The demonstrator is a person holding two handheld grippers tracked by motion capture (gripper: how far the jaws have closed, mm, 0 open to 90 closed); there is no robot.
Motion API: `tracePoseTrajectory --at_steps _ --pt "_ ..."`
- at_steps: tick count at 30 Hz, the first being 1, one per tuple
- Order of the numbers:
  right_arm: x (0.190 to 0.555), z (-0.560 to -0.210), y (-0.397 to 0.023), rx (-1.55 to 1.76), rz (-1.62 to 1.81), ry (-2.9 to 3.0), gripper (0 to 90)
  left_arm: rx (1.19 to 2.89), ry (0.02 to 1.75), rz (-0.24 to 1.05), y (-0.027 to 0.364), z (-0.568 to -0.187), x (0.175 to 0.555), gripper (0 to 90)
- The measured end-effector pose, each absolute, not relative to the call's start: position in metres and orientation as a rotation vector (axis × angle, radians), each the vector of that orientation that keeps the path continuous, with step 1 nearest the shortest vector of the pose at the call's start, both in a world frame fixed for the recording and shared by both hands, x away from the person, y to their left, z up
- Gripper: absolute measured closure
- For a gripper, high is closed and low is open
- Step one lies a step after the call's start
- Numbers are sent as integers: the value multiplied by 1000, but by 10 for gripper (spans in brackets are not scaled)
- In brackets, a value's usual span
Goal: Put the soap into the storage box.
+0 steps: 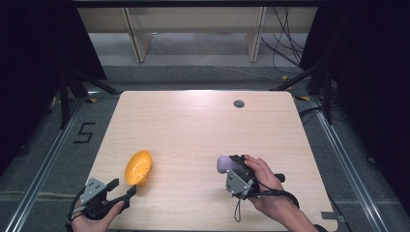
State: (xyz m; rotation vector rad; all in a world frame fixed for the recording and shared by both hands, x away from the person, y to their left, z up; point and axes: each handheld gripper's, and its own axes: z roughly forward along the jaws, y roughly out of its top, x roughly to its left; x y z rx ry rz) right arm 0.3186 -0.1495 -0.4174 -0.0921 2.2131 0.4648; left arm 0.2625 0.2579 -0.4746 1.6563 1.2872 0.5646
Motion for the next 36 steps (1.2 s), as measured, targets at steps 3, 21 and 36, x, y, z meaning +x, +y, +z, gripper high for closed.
tracePoseTrajectory --at_steps 3,21,36 --pt "314 -418 -146 -47 465 2230 506 1664 1234 548 252 -467 265 281" --pt "311 -418 -145 -61 477 2198 507 1829 920 370 174 -421 303 324" --pt "314 -417 -145 -72 493 2168 506 1906 782 246 105 -400 331 363"
